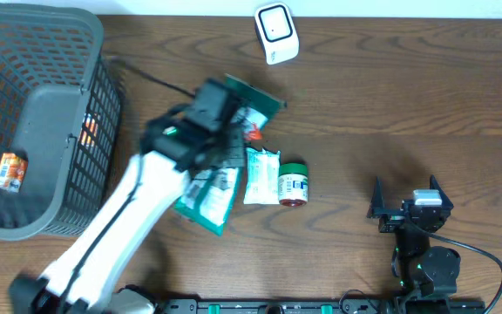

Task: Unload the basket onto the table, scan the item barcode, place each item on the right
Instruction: 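Grasp the 3M Comfort Gloves pack and carry it beside the jar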

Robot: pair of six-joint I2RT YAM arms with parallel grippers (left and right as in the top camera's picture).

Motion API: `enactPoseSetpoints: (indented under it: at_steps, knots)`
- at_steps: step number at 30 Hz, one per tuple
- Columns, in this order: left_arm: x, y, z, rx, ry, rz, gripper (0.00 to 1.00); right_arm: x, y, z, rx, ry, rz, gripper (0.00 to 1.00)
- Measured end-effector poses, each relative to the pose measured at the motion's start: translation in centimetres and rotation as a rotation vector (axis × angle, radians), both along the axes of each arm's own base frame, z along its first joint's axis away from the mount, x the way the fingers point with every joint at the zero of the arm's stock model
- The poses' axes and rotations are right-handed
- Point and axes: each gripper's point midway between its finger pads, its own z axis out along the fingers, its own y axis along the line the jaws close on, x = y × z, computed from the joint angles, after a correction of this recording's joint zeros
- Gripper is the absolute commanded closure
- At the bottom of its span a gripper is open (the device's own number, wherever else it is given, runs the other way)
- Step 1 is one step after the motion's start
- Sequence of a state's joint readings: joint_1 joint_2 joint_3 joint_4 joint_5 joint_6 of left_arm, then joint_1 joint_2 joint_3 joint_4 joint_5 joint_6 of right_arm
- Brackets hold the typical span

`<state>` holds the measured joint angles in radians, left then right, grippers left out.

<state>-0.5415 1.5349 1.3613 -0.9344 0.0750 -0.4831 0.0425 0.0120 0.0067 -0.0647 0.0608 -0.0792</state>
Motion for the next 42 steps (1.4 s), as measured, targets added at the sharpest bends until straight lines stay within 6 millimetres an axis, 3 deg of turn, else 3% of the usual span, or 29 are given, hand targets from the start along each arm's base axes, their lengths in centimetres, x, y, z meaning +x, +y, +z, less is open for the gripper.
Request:
enactPoseSetpoints:
  at_steps: [9,16,20,23,26,37,42]
  knots:
    - [1.8,-1.8,-8.4,0.076,0.150,0.027,0.92,0.0,0.0,0.0,0.000,0.000,0.000,0.01]
    - [1.9,-1.3,-11.6,0.140,0.204,0.055,0.88,0.0,0.0,0.0,0.000,0.000,0.000,0.01]
    - [2.1,-1.0,-12.3,0.166,0.206,0.061,0.75,0.0,0.0,0.0,0.000,0.000,0.000,0.01]
    - [2.1,-0.8,-12.8,0.178,0.214,0.066,0.45,0.0,0.0,0.0,0.000,0.000,0.000,0.01]
    - [2.0,-0.8,-13.1,0.183,0.220,0.069,0.33,0.0,0.0,0.0,0.000,0.000,0.000,0.01]
    - [1.7,-1.2,-12.7,0.159,0.230,0.041,0.30,0.0,0.0,0.0,0.000,0.000,0.000,0.01]
    - [2.5,-1.8,-9.1,0.100,0.137,0.020,0.30,0.0,0.0,0.0,0.000,0.000,0.000,0.01]
